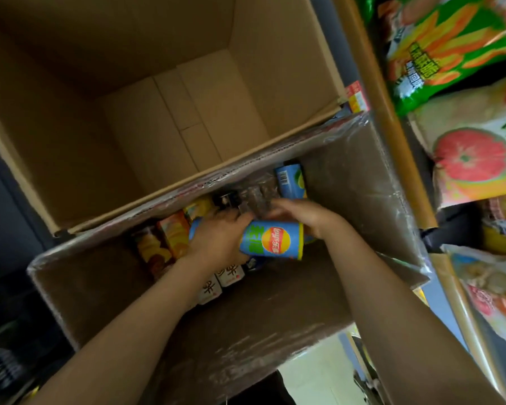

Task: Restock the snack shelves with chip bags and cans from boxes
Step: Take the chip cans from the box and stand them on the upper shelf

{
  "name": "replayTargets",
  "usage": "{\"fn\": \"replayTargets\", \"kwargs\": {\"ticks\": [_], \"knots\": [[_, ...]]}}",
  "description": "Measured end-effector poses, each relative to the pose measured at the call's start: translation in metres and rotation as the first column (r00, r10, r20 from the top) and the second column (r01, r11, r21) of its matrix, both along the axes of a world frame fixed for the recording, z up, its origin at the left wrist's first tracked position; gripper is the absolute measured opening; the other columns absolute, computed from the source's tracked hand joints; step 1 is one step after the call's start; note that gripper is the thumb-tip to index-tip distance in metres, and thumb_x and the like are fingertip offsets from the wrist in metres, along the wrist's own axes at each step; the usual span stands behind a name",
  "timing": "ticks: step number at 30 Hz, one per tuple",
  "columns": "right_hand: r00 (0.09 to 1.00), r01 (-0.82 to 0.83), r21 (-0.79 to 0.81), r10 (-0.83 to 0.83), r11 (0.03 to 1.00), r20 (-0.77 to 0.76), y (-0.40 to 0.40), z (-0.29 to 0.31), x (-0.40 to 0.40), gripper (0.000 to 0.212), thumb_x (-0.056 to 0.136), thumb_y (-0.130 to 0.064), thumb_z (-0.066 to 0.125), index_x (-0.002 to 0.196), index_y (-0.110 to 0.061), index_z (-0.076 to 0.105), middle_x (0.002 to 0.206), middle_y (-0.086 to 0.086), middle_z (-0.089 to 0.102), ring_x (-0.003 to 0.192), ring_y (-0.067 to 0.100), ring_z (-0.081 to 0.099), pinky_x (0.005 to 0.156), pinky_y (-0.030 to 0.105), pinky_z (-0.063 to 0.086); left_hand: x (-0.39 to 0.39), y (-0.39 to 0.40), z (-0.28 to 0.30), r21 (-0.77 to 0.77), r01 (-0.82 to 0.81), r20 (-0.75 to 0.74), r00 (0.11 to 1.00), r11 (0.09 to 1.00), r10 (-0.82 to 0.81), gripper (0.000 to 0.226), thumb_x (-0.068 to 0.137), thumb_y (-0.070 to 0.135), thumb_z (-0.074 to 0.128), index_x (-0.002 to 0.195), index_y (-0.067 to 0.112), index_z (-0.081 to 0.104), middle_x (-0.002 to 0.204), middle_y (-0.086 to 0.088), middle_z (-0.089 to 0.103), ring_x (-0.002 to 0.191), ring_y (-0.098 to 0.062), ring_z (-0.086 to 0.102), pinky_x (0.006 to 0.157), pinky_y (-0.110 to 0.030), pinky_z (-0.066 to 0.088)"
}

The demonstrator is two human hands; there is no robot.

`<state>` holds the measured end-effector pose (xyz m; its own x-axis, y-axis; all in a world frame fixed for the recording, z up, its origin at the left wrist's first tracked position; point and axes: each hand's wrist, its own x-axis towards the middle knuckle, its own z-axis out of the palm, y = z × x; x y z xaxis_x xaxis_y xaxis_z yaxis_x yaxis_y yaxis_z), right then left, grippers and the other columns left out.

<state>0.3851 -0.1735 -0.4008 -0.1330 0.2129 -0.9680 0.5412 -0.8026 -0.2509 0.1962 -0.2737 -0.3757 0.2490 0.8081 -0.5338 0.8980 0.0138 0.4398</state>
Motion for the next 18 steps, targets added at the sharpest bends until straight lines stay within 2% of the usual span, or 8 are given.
{"fn": "replayTargets", "kwargs": {"ticks": [2, 3, 4, 6, 8, 11, 14, 18], "knots": [[0.967, 0.076, 0.185, -0.118, 0.98, 0.227, 0.006, -0.028, 0.015, 0.024, 0.1, -0.025, 0.05, 0.089, -0.012, 0.068, 0.089, 0.009, 0.069, 0.082, 0.025, 0.066, 0.068, 0.023, 0.053, -0.007, -0.006, -0.001, -0.127, -0.064, -0.068, 0.996, 0.99, 0.056, 0.081, 0.075, 0.055, 0.074, 0.144, 0.028, 0.04, 0.129, -0.002, 0.057, 0.112, -0.026, 0.061, 0.078, -0.031, 0.047], [0.927, -0.012, 0.249, -0.083, 0.969, 0.366, 0.008, -0.042, 0.022, 0.022, 0.097, -0.026, 0.053, 0.094, -0.009, 0.067, 0.089, 0.011, 0.066, 0.088, 0.03, 0.066, 0.071, 0.028, 0.053, -0.011, -0.01, -0.004, -0.173, -0.12, -0.109, 0.989, 0.977, 0.102, 0.082, 0.079, 0.057, 0.07, 0.146, 0.028, 0.035, 0.129, -0.002, 0.056, 0.111, -0.026, 0.061, 0.074, -0.03, 0.047], [0.874, -0.122, 0.26, -0.02, 0.958, 0.485, 0.007, -0.052, 0.026, 0.029, 0.094, -0.029, 0.059, 0.108, -0.004, 0.066, 0.1, 0.016, 0.065, 0.1, 0.035, 0.066, 0.078, 0.034, 0.053, -0.014, -0.014, -0.006, -0.203, -0.198, -0.135, 0.976, 0.959, 0.172, 0.08, 0.08, 0.06, 0.068, 0.144, 0.026, 0.035, 0.128, -0.003, 0.057, 0.109, -0.026, 0.062, 0.071, -0.03, 0.048], [0.785, -0.246, 0.146, 0.109, 0.958, 0.61, -0.005, -0.067, 0.027, 0.063, 0.086, -0.035, 0.072, 0.134, -0.001, 0.05, 0.132, 0.021, 0.055, 0.122, 0.038, 0.057, 0.093, 0.041, 0.049, -0.02, -0.023, -0.013, -0.235, -0.364, -0.157, 0.929, 0.901, 0.335, 0.075, 0.08, 0.064, 0.066, 0.137, 0.023, 0.04, 0.122, -0.003, 0.061, 0.105, -0.025, 0.063, 0.065, -0.029, 0.043], [0.769, -0.287, 0.122, 0.152, 0.95, 0.621, -0.02, -0.073, 0.023, 0.082, 0.077, -0.038, 0.082, 0.139, -0.005, 0.042, 0.142, 0.017, 0.049, 0.128, 0.036, 0.052, 0.1, 0.043, 0.047, -0.023, -0.03, -0.022, -0.261, -0.461, -0.167, 0.887, 0.848, 0.431, 0.075, 0.08, 0.068, 0.065, 0.135, 0.022, 0.041, 0.116, -0.002, 0.064, 0.102, -0.025, 0.065, 0.062, -0.028, 0.04], [0.797, -0.311, 0.156, 0.168, 0.937, 0.58, -0.031, -0.079, 0.017, 0.091, 0.065, -0.045, 0.089, 0.138, -0.011, 0.047, 0.138, 0.011, 0.055, 0.122, 0.032, 0.058, 0.098, 0.043, 0.051, -0.021, -0.031, -0.026, -0.27, -0.521, -0.151, 0.854, 0.81, 0.498, 0.073, 0.078, 0.07, 0.065, 0.129, 0.023, 0.042, 0.106, 0.002, 0.062, 0.096, -0.024, 0.064, 0.061, -0.028, 0.039], [0.91, -0.109, 0.154, 0.036, 0.982, 0.412, -0.034, -0.072, 0.002, 0.064, 0.078, -0.041, 0.082, 0.126, -0.009, 0.056, 0.123, 0.004, 0.061, 0.108, 0.027, 0.063, 0.087, 0.037, 0.052, -0.019, -0.027, -0.025, -0.352, -0.614, -0.07, 0.769, 0.706, 0.635, 0.06, 0.076, 0.065, 0.071, 0.113, 0.027, 0.044, 0.095, 0.008, 0.055, 0.083, -0.015, 0.056, 0.059, -0.027, 0.038], [0.972, 0.102, 0.116, -0.124, 0.988, 0.201, -0.029, -0.046, -0.012, 0.03, 0.087, -0.037, 0.071, 0.105, -0.015, 0.061, 0.112, 0.014, 0.068, 0.087, 0.027, 0.065, 0.088, 0.042, 0.054, -0.014, -0.029, -0.018, -0.559, -0.675, 0.075, 0.537, 0.481, 0.841, 0.061, 0.067, 0.059, 0.082, 0.111, 0.026, 0.057, 0.099, 0.005, 0.068, 0.084, -0.016, 0.066, 0.07, -0.031, 0.054]]}}
